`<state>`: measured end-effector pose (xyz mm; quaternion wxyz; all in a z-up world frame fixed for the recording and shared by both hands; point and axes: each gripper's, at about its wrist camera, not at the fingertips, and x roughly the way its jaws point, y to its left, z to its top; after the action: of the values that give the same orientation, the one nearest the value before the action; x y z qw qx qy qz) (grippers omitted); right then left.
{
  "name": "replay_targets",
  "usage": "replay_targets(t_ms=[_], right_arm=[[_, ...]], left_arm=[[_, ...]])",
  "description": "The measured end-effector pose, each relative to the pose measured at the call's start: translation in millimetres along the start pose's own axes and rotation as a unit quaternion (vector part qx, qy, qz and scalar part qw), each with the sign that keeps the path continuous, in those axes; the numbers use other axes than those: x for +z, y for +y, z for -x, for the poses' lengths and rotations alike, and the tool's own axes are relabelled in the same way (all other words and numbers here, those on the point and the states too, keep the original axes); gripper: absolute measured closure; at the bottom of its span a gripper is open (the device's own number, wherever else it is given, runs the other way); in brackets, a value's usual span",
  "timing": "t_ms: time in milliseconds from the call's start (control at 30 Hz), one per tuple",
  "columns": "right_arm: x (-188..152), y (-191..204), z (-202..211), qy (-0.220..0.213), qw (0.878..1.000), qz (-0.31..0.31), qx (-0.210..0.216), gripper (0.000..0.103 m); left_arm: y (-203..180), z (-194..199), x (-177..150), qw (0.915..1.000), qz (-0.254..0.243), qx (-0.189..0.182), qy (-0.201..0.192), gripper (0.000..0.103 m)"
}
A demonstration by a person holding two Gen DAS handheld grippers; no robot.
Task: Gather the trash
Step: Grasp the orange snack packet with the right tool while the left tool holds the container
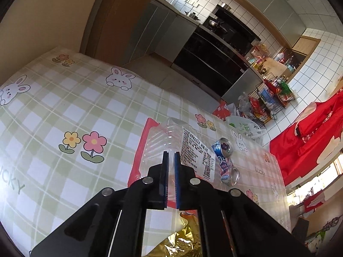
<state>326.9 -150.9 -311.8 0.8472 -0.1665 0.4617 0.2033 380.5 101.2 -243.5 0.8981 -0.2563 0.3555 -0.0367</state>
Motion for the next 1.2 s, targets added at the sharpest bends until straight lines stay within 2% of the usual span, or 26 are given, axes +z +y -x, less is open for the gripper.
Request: replay_targets(t_ms=[133, 233, 300, 333, 367, 400, 567, 633, 667, 733, 800, 833, 867, 900, 967, 1000, 1200], right_arm=[[5, -7, -8, 0.014, 1.000, -0.010, 0.005, 0.021], [7, -14, -12, 0.022, 0.999, -0.025, 0.025, 0.030], [8, -17, -11, 0.028, 0.998, -0.034, 0.039, 0.060], [9, -17, -10, 0.034, 0.998, -0.038, 0.039, 0.071], [10, -17, -7, 0.034, 0.998, -0.038, 0.039, 0.092], [9, -16, -3, 0.030, 0.998, -0.038, 0.041, 0.098], [5, -14, 25, 0.002, 0.997, -0.046, 0.058, 0.098], [7, -8, 28, 0.005, 0.999, -0.025, 0.048, 0.098], [8, -6, 28, 0.003, 0.999, -0.013, 0.035, 0.097], [14, -7, 26, -0.002, 0.999, -0.012, 0.031, 0.081], [22, -18, 22, -0.007, 0.997, -0.060, 0.051, 0.053], [27, -26, 19, -0.011, 0.993, -0.098, 0.063, 0.044], [32, -32, 15, -0.012, 0.989, -0.129, 0.072, 0.029], [37, -36, 10, -0.011, 0.984, -0.158, 0.078, 0.022], [49, -40, -3, 0.000, 0.976, -0.202, 0.076, 0.019], [56, -40, -11, 0.008, 0.973, -0.220, 0.068, 0.014], [81, -33, -50, 0.045, 0.957, -0.286, 0.017, 0.011]], left_arm=[[0, 18, 6, 0.9998, -0.007, -0.005, -0.017, 0.098], [2, 28, 8, 0.9997, -0.005, -0.014, -0.020, 0.098], [2, 33, 9, 0.9996, -0.007, -0.018, -0.021, 0.098], [1, 36, 9, 0.9995, -0.008, -0.019, -0.023, 0.098], [1, 40, 8, 0.9995, -0.009, -0.019, -0.025, 0.098], [1, 44, 7, 0.9994, -0.009, -0.021, -0.026, 0.098], [2, 58, 5, 0.9992, -0.010, -0.024, -0.030, 0.098], [2, 64, 3, 0.9991, -0.013, -0.024, -0.033, 0.098], [2, 68, 2, 0.9990, -0.012, -0.025, -0.034, 0.098], [3, 75, 2, 0.9988, -0.011, -0.025, -0.040, 0.098], [5, 83, 0, 0.9986, -0.007, -0.024, -0.048, 0.098], [6, 86, 0, 0.9985, -0.005, -0.025, -0.049, 0.098], [8, 89, -1, 0.9983, -0.002, -0.025, -0.052, 0.098], [9, 92, -1, 0.9982, -0.002, -0.024, -0.054, 0.098], [12, 96, -3, 0.9980, -0.001, -0.021, -0.059, 0.098], [14, 98, -4, 0.9980, 0.002, -0.021, -0.060, 0.098], [35, 104, -4, 0.9973, 0.027, -0.021, -0.065, 0.098]])
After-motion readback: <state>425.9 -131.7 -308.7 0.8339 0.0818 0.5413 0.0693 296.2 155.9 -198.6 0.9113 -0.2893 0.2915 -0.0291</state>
